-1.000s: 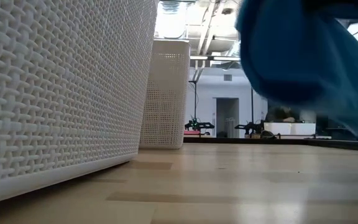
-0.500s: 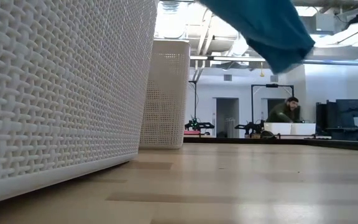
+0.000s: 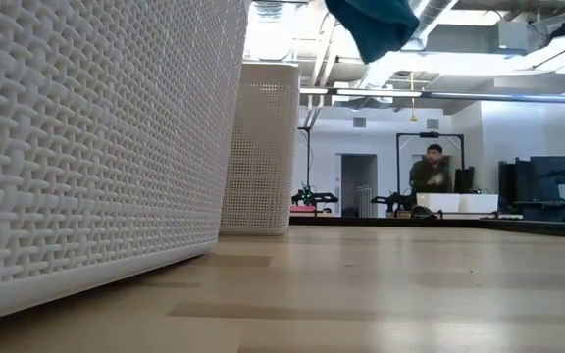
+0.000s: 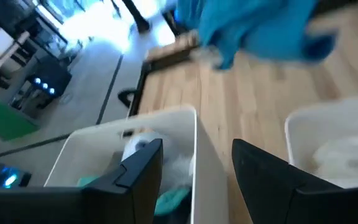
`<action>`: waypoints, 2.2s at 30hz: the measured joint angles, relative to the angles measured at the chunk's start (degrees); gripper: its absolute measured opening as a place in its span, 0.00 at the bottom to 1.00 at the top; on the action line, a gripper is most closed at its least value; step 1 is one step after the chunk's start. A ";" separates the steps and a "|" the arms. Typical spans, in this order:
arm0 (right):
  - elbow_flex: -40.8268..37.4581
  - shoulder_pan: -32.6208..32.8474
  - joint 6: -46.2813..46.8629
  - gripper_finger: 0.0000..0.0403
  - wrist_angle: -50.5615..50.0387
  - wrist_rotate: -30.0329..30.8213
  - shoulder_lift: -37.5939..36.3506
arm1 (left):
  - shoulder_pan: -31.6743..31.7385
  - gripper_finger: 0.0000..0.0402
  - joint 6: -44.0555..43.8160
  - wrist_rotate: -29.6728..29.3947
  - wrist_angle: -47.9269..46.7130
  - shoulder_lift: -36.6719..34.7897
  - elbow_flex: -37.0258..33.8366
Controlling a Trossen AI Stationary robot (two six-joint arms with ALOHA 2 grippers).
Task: Sort clothes
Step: Put the blue shorts into the top laundry bin
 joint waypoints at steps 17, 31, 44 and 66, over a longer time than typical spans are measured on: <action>6.34 -7.72 -0.09 0.02 -1.67 -5.60 4.79 | 1.01 0.57 23.64 13.34 53.37 1.94 -19.86; 9.22 -7.65 -1.42 0.02 -2.50 -5.59 10.13 | 6.11 0.80 27.81 4.03 68.58 10.32 -19.87; 9.28 -7.58 -0.81 0.02 -0.99 -11.98 10.54 | 10.76 0.80 24.01 8.37 65.82 11.25 -19.82; 9.21 -7.09 2.22 0.14 -3.20 -12.17 10.54 | 13.05 0.04 32.29 14.72 59.72 10.19 -19.57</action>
